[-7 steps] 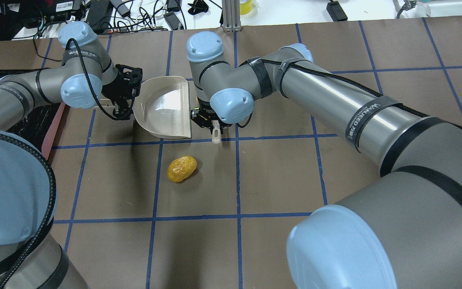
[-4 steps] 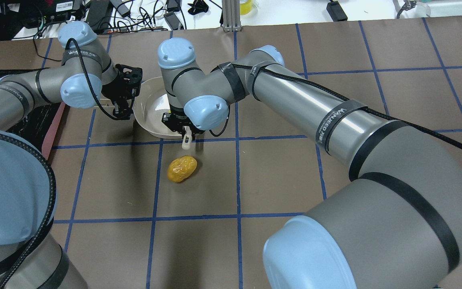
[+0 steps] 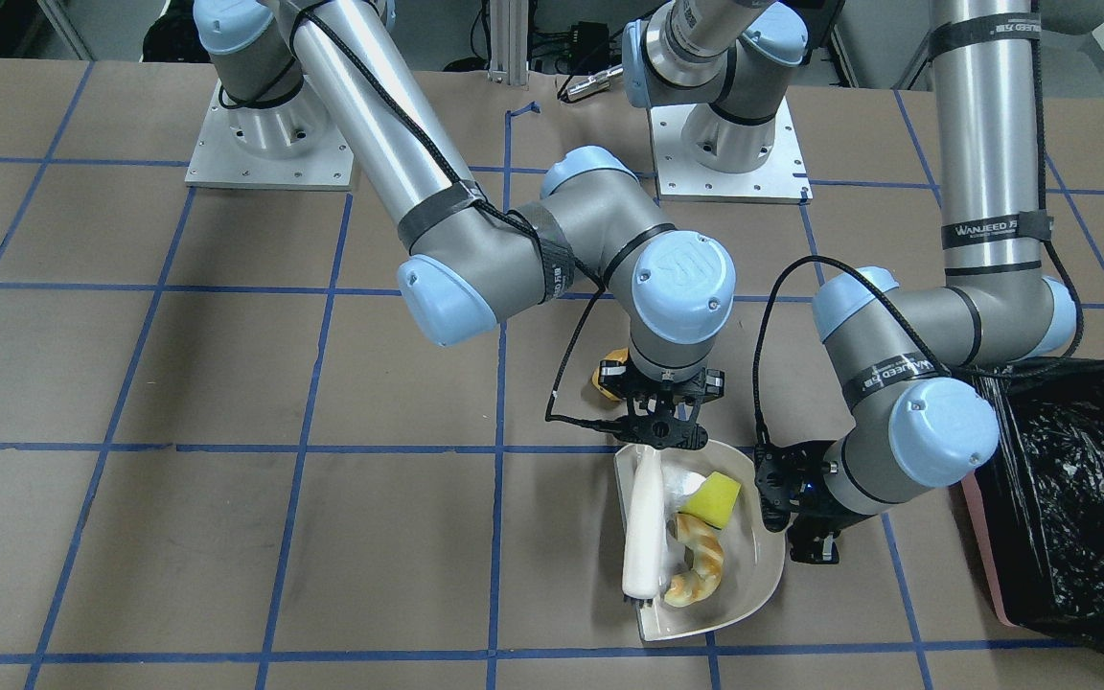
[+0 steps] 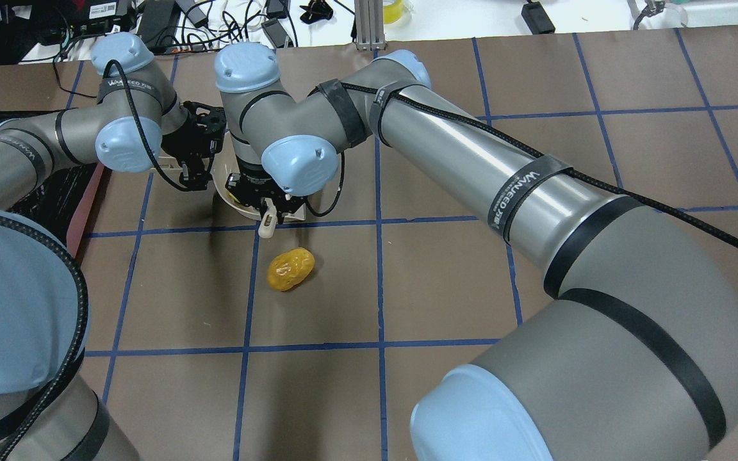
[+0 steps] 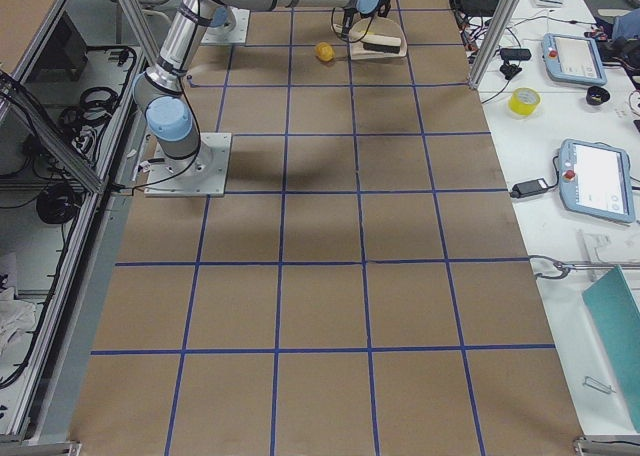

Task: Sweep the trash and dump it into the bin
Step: 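Sweep the sponge and bread roll into the dustpan with the right gripper's brush, then move the brush with the right gripper toward the yellow bun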

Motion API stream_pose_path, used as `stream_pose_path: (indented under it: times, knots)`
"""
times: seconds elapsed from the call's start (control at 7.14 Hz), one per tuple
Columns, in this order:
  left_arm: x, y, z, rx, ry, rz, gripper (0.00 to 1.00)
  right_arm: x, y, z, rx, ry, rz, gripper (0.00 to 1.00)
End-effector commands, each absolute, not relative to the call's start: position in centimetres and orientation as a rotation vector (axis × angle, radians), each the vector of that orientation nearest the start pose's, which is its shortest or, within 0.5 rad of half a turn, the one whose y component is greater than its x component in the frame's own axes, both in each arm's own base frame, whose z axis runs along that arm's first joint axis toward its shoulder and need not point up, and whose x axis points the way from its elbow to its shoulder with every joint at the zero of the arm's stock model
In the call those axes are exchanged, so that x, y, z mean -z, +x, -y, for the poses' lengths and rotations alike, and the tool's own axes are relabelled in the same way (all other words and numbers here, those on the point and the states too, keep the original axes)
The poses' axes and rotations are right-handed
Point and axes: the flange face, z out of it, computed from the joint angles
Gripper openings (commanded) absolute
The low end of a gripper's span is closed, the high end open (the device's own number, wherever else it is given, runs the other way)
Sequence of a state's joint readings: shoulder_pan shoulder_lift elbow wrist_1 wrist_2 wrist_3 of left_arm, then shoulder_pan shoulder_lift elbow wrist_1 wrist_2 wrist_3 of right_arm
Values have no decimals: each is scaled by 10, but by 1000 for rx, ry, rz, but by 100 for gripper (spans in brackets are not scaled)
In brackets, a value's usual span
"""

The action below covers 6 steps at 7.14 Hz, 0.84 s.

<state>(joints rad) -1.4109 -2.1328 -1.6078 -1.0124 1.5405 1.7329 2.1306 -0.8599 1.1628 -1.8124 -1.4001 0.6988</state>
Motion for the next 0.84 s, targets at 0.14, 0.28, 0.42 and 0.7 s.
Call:
stream_pose_path:
  times: [0.14,0.28,0.42,0.7]
  knots:
    - [-205,7,658,-18,-2364,2017,0,-299,448,575,-309,190,-3122,0]
    - [-203,42,649,-22,-2409,1952,0,-297,434,568,-379,210,-3126,0]
    - [-197,75,633,-17,-2391,1945,0,-296,414,564,-391,249,-3123,0]
    - [-210,85,602,-5,-2358,1967,0,-278,389,506,-405,267,-3121,0]
